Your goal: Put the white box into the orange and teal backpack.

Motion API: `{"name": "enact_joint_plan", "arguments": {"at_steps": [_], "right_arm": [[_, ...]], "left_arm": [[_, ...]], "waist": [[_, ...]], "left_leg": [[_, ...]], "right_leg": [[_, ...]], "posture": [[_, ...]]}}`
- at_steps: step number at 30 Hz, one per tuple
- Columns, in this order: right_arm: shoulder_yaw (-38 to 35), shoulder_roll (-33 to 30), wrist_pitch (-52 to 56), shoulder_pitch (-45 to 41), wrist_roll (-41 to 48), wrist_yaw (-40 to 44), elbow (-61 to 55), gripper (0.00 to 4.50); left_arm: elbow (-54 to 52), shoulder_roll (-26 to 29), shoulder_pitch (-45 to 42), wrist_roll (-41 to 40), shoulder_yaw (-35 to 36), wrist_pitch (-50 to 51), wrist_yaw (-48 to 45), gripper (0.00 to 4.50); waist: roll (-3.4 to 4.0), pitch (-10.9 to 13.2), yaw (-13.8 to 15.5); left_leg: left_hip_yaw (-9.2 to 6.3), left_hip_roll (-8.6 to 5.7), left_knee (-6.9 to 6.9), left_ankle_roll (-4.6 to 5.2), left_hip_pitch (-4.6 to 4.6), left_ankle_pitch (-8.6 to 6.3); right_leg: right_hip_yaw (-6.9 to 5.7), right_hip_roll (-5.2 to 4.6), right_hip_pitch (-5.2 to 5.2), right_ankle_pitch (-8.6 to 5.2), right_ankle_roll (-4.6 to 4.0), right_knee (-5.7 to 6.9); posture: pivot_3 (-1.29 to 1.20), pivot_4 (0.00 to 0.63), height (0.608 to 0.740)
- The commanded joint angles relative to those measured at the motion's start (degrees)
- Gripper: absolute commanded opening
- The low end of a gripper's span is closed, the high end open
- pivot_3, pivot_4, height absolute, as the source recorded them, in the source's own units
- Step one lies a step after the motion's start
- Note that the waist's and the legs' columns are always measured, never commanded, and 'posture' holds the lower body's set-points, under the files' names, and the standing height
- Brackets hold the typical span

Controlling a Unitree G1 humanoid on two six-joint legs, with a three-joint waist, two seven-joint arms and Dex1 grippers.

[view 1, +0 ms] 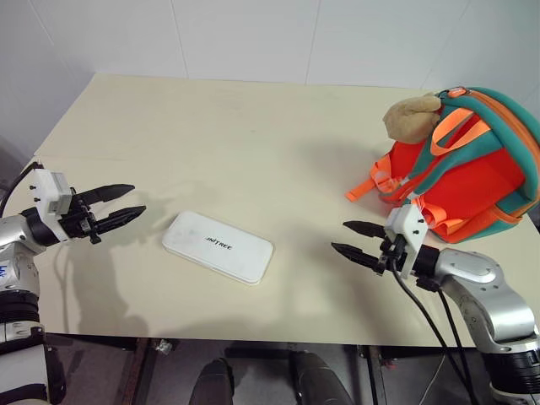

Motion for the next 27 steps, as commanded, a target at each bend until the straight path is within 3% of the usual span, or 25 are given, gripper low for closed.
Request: {"name": "enact_joint_plan", "arguments": {"at_steps": [1, 5, 13, 21, 27], "right_arm": [[1.37, 1.08, 0.62, 0.10, -1.31, -2.61, -3.61, 1.45], [5.24, 1.68, 3.79, -0.03, -4.97, -5.90, -4.31, 0.04], [9.97, 4.05, 6.47, -0.60, -6.87, -7.85, -6.35, 0.04], [14.76, 5.37, 8.87, -2.01, -9.83, -8.27, -5.05, 0.04], [17.57, 5.17, 9.94, -2.88, -13.12, -8.04, -3.89, 0.04]], "left_arm": [[-0.19, 1.18, 0.00, 3.30, -1.24, -1.35, 2.54, 1.31], [1.29, 1.81, -0.03, 7.97, -4.35, -0.60, 4.87, 0.01], [5.78, 1.52, -2.89, 9.24, -7.38, 6.12, 3.35, 0.01], [17.14, -3.35, -10.48, 12.74, -10.44, 5.56, 5.37, 0.01], [18.13, -6.23, -13.35, 13.01, -12.17, 8.14, 2.25, 0.01]], "waist": [[0.00, 0.00, 0.04], [0.00, 0.00, 0.06], [0.00, 0.00, 0.07], [-0.01, 0.00, 0.23], [-0.02, -0.01, 0.18]], "left_leg": [[0.00, 0.00, 0.00, 0.00, 0.00, 0.00], [0.00, 0.00, 0.01, 0.00, -0.01, 0.00], [0.02, 0.00, -0.05, 0.00, -0.14, 0.00], [0.02, -0.02, 0.02, 0.00, -0.17, 0.00], [0.02, -0.02, -0.01, 0.00, -0.24, 0.00]], "right_leg": [[0.00, 0.00, 0.00, 0.00, 0.00, 0.00], [0.00, 0.00, 0.00, 0.00, 0.00, -0.01], [0.01, 0.02, -0.22, -0.01, -0.03, 0.02], [0.01, 0.02, -0.22, 0.00, 0.00, 0.06], [0.00, 0.03, -0.35, -0.01, -0.01, 0.12]], "posture": [[0.00, 0.150, 0.740], [0.00, 0.150, 0.740], [0.00, 0.150, 0.740], [0.00, 0.150, 0.740], [0.00, 0.150, 0.740]]}}
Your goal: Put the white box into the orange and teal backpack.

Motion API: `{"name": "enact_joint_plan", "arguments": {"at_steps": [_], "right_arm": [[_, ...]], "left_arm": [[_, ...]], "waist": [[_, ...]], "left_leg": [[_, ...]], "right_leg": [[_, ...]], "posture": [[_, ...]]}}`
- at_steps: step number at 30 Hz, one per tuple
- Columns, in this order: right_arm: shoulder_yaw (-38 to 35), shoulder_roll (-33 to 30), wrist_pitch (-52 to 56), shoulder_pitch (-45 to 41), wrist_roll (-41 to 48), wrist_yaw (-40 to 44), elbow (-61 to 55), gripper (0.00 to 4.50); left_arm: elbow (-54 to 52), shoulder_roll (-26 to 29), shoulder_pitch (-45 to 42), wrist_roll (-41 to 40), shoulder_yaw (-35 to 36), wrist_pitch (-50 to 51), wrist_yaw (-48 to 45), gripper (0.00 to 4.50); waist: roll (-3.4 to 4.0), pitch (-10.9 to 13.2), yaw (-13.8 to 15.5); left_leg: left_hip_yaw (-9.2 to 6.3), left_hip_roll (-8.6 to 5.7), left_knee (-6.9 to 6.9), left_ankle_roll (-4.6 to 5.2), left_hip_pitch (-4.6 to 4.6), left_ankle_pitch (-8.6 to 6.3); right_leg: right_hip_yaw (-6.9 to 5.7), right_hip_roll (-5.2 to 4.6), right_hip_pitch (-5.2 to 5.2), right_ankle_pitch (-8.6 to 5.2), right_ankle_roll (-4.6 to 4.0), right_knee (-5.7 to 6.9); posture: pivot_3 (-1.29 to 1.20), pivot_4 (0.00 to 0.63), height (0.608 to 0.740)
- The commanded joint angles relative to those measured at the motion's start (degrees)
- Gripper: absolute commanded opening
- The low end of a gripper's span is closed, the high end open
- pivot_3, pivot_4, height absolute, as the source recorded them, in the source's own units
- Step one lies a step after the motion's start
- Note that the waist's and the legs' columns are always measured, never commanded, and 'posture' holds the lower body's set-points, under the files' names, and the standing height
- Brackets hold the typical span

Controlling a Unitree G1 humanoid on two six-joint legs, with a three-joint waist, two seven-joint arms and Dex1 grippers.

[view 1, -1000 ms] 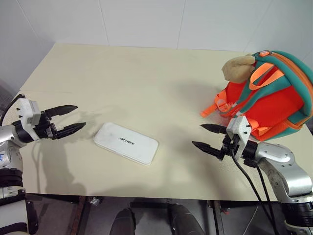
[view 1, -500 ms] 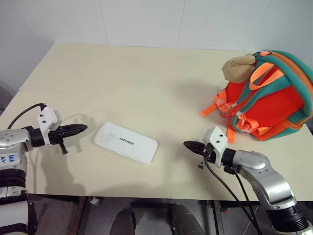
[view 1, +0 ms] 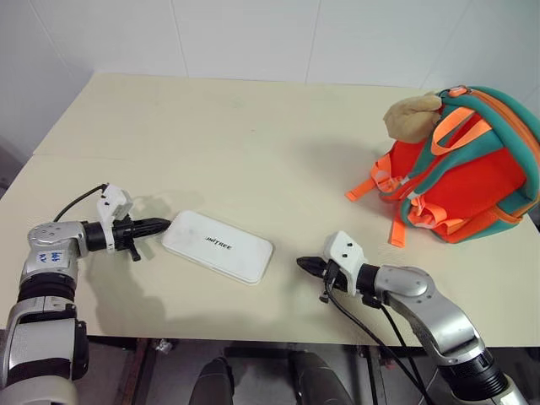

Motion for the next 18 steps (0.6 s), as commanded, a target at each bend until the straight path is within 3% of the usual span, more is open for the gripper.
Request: {"name": "enact_joint_plan", "arguments": {"at_steps": [1, 11, 18], "right_arm": [[0.70, -0.08, 0.71, -1.23, -1.16, -0.18, 0.05, 0.04], [4.71, 1.19, 1.43, -5.66, -1.41, 2.86, -0.29, 0.04], [4.96, -0.63, 3.71, -8.70, -1.52, 5.40, -1.34, 0.04]], "left_arm": [[-0.27, -0.99, -2.38, -0.30, -0.16, 1.67, -1.39, 0.01], [-4.10, -1.54, -1.93, 1.16, -3.29, 4.75, -5.34, 0.01], [-13.18, 0.04, 1.49, 1.60, -5.91, 9.65, -7.59, 0.01]], "waist": [[0.00, 0.00, 0.00], [-0.02, -0.01, -0.10], [-0.01, -0.01, -0.07]], "left_leg": [[0.00, 0.00, 0.01, 0.00, -0.01, 0.00], [-0.01, 0.00, 0.07, -0.01, 0.03, 0.00], [-0.03, 0.01, 0.05, -0.01, 0.02, 0.00]], "right_leg": [[0.00, 0.00, 0.00, 0.00, 0.00, 0.01], [0.03, 0.04, -0.01, -0.02, 0.00, 0.18], [0.03, 0.03, -0.03, -0.03, -0.02, 0.18]], "posture": [[0.00, 0.150, 0.740], [0.00, 0.150, 0.740], [0.00, 0.150, 0.740]]}}
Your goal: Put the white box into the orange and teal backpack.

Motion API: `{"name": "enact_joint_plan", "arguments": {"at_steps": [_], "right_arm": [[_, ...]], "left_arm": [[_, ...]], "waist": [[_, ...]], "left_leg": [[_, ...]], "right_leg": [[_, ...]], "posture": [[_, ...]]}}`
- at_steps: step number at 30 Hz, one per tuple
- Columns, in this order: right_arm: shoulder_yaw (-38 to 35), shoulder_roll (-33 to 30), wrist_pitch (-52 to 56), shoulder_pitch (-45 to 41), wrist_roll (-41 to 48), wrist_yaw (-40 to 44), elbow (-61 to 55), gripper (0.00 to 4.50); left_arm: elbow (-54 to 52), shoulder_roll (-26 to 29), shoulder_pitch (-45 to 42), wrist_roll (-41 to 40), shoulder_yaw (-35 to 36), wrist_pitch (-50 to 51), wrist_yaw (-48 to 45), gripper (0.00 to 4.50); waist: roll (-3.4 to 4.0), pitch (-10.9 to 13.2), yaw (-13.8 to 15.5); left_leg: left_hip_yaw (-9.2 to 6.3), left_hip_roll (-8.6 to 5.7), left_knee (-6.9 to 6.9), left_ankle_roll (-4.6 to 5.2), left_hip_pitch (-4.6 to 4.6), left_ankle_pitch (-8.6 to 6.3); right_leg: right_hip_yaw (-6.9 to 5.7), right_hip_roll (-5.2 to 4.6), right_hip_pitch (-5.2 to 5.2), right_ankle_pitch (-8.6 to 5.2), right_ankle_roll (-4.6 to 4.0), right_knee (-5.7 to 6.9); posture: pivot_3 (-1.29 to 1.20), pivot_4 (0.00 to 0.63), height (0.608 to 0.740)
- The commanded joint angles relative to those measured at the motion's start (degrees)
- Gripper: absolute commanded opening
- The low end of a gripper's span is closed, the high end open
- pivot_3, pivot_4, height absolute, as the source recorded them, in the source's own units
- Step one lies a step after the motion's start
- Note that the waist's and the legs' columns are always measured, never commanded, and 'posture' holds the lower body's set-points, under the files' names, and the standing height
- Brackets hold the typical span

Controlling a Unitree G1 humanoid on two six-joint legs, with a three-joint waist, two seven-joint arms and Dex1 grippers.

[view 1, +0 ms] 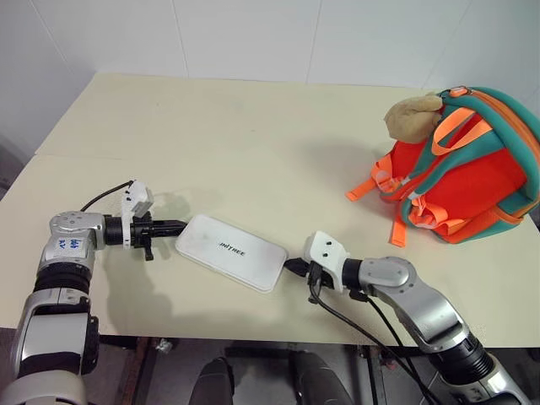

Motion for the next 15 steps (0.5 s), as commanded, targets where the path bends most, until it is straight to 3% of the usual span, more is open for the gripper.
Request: {"name": "enact_joint_plan", "arguments": {"at_steps": [1, 15], "right_arm": [[-0.08, -0.98, 0.31, -1.72, 0.15, 1.44, -2.06, 0.04], [-0.30, -1.79, -2.32, -5.53, -2.56, 3.13, 2.99, 0.04]], "left_arm": [[-6.16, 1.01, 2.22, 0.68, -2.18, 2.57, -2.46, 0.01], [-26.54, 3.36, 10.02, -1.81, -4.27, 16.69, -3.26, 0.01]], "waist": [[0.00, 0.00, -0.01], [0.00, 0.00, -0.11]], "left_leg": [[0.00, 0.00, 0.00, 0.00, 0.00, 0.00], [0.01, 0.00, -0.02, 0.00, 0.02, 0.00]], "right_leg": [[0.00, 0.00, 0.00, -0.01, -0.01, 0.00], [0.01, -0.02, -0.01, -0.06, -0.07, 0.00]], "posture": [[0.00, 0.150, 0.740], [0.00, 0.150, 0.740]]}}
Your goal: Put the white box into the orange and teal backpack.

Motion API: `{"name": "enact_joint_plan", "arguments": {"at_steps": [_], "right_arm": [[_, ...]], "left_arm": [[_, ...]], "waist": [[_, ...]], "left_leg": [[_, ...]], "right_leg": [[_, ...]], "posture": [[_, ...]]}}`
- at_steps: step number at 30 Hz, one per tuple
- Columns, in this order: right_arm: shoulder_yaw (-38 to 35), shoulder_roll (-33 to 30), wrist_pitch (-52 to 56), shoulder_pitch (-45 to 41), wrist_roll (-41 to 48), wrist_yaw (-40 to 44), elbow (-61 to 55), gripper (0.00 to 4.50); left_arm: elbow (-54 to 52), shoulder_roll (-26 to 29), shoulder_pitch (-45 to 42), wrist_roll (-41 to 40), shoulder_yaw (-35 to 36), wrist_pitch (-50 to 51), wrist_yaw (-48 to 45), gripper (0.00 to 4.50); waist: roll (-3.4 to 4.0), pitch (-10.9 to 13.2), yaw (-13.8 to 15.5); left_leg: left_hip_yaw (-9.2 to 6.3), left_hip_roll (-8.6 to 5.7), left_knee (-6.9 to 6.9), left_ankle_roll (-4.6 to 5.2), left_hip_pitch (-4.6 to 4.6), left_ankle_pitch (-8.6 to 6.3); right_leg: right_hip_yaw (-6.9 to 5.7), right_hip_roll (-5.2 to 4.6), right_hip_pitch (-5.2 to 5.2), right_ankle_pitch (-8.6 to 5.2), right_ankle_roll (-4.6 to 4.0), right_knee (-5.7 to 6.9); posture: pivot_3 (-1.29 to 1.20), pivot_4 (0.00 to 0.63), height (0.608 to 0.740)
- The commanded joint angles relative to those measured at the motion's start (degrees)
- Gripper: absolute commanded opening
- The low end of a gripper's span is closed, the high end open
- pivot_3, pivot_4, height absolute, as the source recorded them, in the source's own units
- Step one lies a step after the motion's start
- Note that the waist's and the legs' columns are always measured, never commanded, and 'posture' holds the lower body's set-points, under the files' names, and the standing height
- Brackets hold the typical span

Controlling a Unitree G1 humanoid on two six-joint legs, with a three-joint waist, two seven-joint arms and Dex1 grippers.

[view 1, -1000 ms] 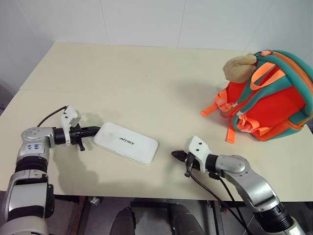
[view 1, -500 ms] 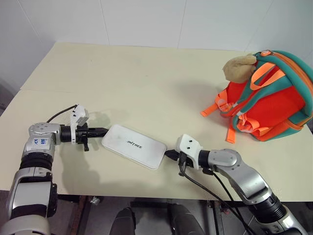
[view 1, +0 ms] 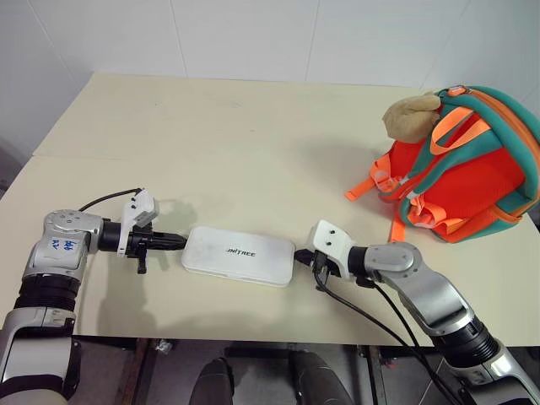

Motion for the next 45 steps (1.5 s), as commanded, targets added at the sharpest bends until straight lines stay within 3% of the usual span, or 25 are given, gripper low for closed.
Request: {"name": "enact_joint_plan", "arguments": {"at_steps": [1, 11, 23, 26, 27, 31, 41, 42, 45], "right_arm": [[-0.07, 0.75, -2.98, -0.85, 0.35, 1.12, -0.45, 0.04], [-0.21, 1.31, -5.24, -1.56, -2.04, 1.21, 2.32, 0.04], [-4.89, -5.68, -3.97, 4.54, -2.19, 2.67, -1.41, 0.04], [-7.39, -7.14, -3.92, 5.59, -1.44, 2.60, -2.03, 0.04], [-8.88, -7.70, -3.95, 6.17, -0.67, 2.78, -2.54, 0.01], [-14.69, -8.12, -3.54, 8.30, 4.67, 4.26, -5.15, 0.90], [-16.65, -6.63, -9.79, 8.02, 5.92, 3.76, -1.92, 4.33], [-16.27, -5.97, -11.43, 7.53, 5.29, 3.17, -0.54, 4.49], [-14.95, -4.27, -15.56, 6.04, 2.55, 1.03, 4.02, 4.49]], "left_arm": [[-5.42, -0.66, 1.70, -1.79, -1.97, 2.38, -1.41, 0.01], [-8.88, -0.84, 3.28, -2.01, -2.15, 3.95, -0.41, 0.01], [-3.68, 2.00, 3.95, -0.77, 1.05, -2.47, 2.90, 0.01], [-2.29, 2.46, 3.88, -1.44, 2.69, -3.37, 4.29, 0.01], [-1.35, 2.76, 3.32, -1.51, 3.50, -1.52, 6.04, 0.18], [-0.73, 3.56, 0.90, -4.02, 6.37, 10.73, 10.21, 1.15], [-11.60, 2.41, 4.79, -15.58, 16.32, 22.75, 15.45, 4.27], [-12.75, 2.28, 5.36, -16.75, 17.01, 23.97, 15.92, 4.46], [-15.57, 1.55, 7.02, -20.60, 19.54, 28.53, 17.78, 4.46]], "waist": [[0.00, 0.00, 0.00], [0.00, 0.00, 0.02], [0.00, 0.01, 0.11], [-0.01, 0.01, 0.11], [-0.01, 0.01, 0.11], [-0.01, 0.01, 0.07], [-0.02, 0.02, -0.21], [-0.02, 0.02, -0.20], [-0.01, 0.03, -0.20]], "left_leg": [[0.00, 0.00, 0.00, 0.00, 0.00, 0.00], [0.01, -0.01, 0.02, 0.00, 0.03, 0.00], [0.01, -0.01, 0.00, 0.00, 0.01, 0.00], [0.01, -0.01, 0.02, 0.00, 0.02, 0.00], [0.01, -0.01, 0.02, 0.00, 0.01, 0.00], [-0.01, -0.01, 0.02, 0.00, 0.02, 0.00], [-0.01, 0.00, -0.07, -0.03, 0.03, -0.02], [-0.01, 0.00, -0.07, -0.03, 0.04, -0.02], [0.00, -0.02, -0.04, -0.03, 0.04, -0.02]], "right_leg": [[0.00, 0.00, 0.00, 0.00, 0.00, 0.00], [0.01, -0.01, 0.02, -0.02, -0.03, 0.02], [0.01, -0.02, 0.00, -0.04, -0.06, -0.01], [0.02, -0.02, 0.01, -0.22, -0.40, 0.00], [0.02, -0.02, 0.00, -0.25, -0.46, 0.00], [0.01, -0.01, 0.00, -0.24, -0.40, 0.05], [0.01, -0.01, -0.01, -0.11, -0.02, 0.05], [0.01, -0.01, -0.01, -0.11, -0.02, 0.05], [0.01, -0.03, -0.01, -0.11, -0.02, 0.06]], "posture": [[0.00, 0.150, 0.740], [0.00, 0.150, 0.740], [0.00, 0.150, 0.740], [0.00, 0.150, 0.740], [0.00, 0.150, 0.740], [0.00, 0.150, 0.740], [0.00, 0.150, 0.740], [0.00, 0.150, 0.740], [0.00, 0.150, 0.740]]}}
